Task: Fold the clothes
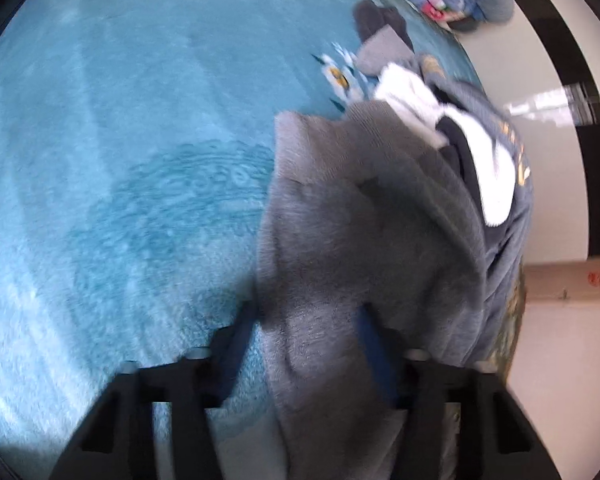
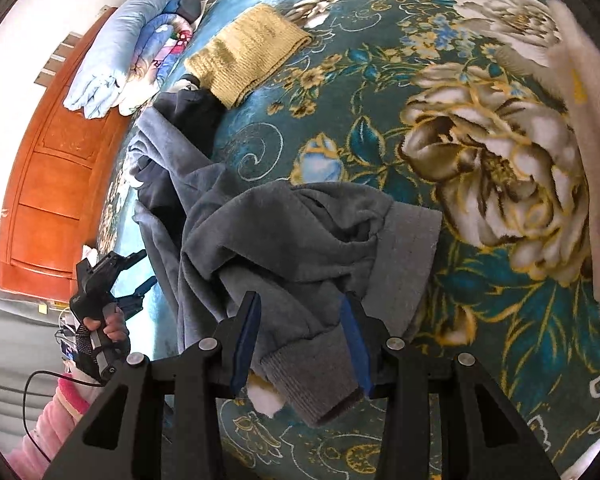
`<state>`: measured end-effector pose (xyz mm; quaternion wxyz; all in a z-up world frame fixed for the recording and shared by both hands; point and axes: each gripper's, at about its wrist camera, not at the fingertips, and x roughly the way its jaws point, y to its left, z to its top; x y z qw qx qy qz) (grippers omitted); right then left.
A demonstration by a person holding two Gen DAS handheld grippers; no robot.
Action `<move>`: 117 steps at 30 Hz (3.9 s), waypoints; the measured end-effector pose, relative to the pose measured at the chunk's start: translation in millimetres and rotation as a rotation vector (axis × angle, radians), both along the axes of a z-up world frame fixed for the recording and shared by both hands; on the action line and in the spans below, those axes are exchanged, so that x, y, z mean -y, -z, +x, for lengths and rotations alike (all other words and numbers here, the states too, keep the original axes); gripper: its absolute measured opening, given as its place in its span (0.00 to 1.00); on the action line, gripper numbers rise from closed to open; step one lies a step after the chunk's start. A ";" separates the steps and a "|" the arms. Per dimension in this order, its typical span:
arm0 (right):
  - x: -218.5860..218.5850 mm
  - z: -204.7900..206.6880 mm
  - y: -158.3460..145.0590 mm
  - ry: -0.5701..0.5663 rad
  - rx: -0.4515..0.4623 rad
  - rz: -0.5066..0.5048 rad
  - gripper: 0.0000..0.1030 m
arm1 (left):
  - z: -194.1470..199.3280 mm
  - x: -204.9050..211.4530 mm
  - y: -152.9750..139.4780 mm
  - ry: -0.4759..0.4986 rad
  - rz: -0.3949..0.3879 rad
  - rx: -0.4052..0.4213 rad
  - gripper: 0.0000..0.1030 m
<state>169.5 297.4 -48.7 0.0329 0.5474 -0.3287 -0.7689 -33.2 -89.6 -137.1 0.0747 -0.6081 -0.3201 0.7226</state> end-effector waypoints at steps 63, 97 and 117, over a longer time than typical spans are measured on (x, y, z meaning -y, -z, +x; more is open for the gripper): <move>15.5 94.8 49.1 0.112 0.326 -0.186 0.08 | 83.9 193.7 -51.9 -0.596 -0.108 -0.148 0.01; -41.5 78.6 82.0 0.508 0.238 -0.326 0.63 | 17.1 182.8 7.5 -0.378 -0.085 -0.001 0.14; -30.6 155.9 44.3 0.318 0.370 -0.014 0.13 | 61.2 238.4 -27.5 -0.618 -0.355 -0.033 0.08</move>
